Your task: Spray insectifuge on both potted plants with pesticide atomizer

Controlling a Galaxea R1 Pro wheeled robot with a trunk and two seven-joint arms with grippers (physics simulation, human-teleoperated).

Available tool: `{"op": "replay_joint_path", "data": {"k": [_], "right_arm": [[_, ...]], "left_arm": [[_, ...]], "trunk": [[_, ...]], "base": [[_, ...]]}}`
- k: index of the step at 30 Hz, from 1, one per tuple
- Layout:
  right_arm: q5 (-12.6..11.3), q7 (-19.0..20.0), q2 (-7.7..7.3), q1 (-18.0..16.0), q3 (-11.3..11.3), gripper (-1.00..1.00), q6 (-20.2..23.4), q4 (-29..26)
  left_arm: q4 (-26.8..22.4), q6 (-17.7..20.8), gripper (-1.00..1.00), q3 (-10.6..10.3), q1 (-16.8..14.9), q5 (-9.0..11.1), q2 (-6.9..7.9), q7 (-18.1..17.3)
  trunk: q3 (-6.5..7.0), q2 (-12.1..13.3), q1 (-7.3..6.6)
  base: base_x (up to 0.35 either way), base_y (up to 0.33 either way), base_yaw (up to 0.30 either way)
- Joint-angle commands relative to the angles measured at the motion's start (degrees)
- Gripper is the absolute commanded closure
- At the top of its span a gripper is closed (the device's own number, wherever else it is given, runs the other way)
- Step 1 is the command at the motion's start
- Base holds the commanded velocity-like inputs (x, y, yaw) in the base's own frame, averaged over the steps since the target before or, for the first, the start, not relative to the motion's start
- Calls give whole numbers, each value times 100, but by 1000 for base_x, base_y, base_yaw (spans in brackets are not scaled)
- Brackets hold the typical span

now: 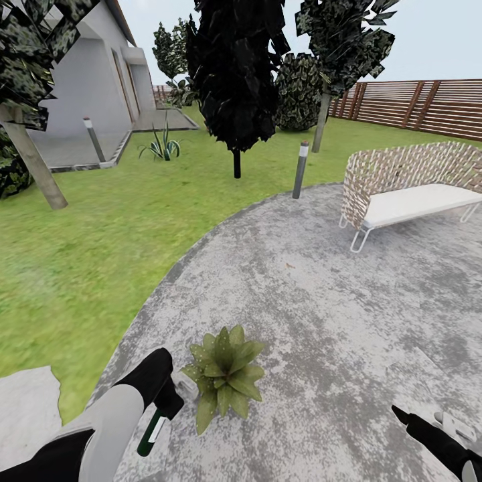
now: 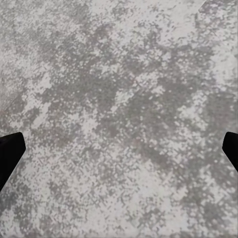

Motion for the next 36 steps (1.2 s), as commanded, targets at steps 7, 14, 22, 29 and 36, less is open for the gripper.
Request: {"op": "replay_joint_path", "data": {"k": [7,14,22,29,36], "right_arm": [[57,51,4,-8,-31,-100,26,-11],[57,51,3,-8,-31,-100,26,-11],[57,51,3,-7,-29,-100,26,-11],[57,51,3,-7,-32,-100,26,-11],[57,51,4,-8,-29,-100,26,-11]], "left_arm": [[-7,21,100,45,0,-51,-6,-25],[130,21,100,45,0,-43,-7,-30],[254,21,100,45,0,-34,-75,-34],[251,21,100,45,0,-25,-85,-38],[256,21,100,45,0,-24,-85,-51]], "trunk": [[-5,-2,-1],[-5,-2,-1],[-95,-203,109],[-112,-243,131],[-112,-243,131]], "base": [[0,0,100],[0,0,269],[0,0,68],[0,0,1],[62,-97,136]]}}
